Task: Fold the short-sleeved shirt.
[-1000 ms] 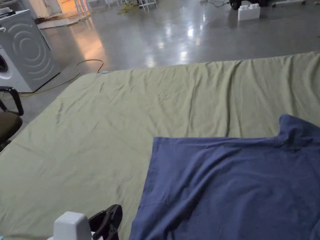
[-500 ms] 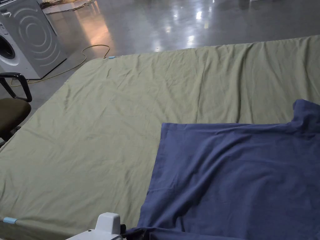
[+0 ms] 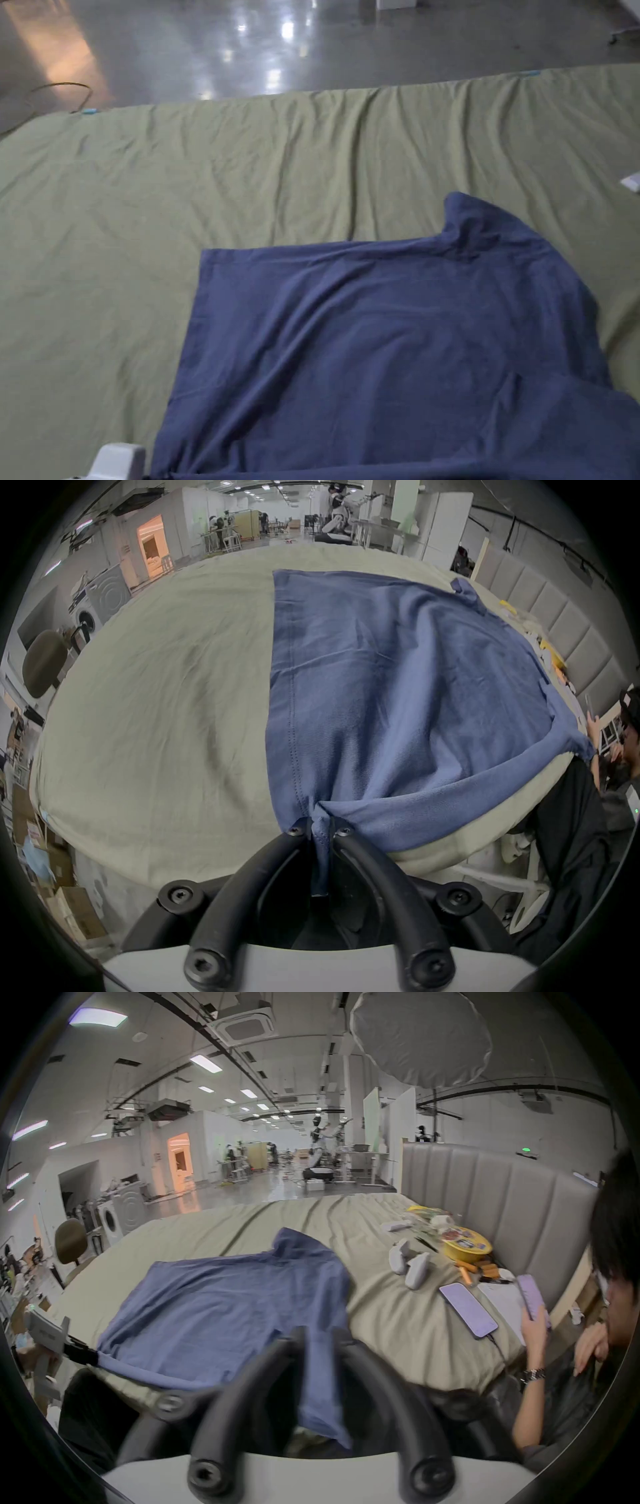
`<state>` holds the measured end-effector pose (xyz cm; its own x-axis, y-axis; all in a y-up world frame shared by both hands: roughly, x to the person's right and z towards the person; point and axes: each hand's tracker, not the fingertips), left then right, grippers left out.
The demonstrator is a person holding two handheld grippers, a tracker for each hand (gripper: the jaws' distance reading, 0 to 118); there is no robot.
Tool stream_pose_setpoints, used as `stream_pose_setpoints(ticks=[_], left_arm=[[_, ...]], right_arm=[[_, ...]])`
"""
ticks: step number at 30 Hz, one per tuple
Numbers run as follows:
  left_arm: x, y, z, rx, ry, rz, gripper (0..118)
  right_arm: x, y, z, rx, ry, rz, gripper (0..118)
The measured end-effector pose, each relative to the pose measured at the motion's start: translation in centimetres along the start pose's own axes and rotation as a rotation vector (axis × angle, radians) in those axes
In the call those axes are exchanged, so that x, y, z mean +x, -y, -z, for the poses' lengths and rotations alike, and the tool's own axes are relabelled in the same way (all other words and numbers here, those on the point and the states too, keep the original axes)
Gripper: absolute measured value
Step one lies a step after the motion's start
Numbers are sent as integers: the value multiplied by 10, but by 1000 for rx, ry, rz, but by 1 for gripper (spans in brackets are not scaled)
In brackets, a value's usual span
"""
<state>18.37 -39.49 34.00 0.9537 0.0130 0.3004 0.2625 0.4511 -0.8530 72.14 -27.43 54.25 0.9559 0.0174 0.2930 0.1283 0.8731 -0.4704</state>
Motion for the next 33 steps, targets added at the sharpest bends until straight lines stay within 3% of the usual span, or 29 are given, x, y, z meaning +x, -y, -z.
stream_pose_setpoints(ticks=[1,8,11,16,17,18,19,20,23,27,30,33], left_arm=[[1,1,0,0,-5,13,9],[-5,8,-2,31,6,-48,9],[11,6,-5,30,-14,-22,9],[16,3,-8,13,-25,-9,9],[16,3,-9,15,-24,-11,9],[17,4,-9,18,-23,-15,9],[14,4,-8,20,-23,-20,9],[14,4,-8,21,-22,-25,9],[15,6,-11,28,-24,-30,8],[9,3,-34,65,-4,-53,5],[3,-15,-62,204,9,-107,5],[-19,-53,-69,297,40,-147,5]], right_arm=[[7,5,3,-15,0,2,53],[47,47,57,-310,-55,123,53],[43,57,78,-394,-118,124,54],[30,68,107,-549,-97,101,53],[28,70,109,-554,-98,89,51],[26,72,110,-553,-114,86,37],[24,73,110,-548,-149,92,14],[23,72,108,-542,-166,102,7],[17,68,100,-516,-132,36,6],[24,48,80,-405,-126,67,6],[30,15,78,-297,-155,102,6],[24,-23,104,-243,-164,69,6]])
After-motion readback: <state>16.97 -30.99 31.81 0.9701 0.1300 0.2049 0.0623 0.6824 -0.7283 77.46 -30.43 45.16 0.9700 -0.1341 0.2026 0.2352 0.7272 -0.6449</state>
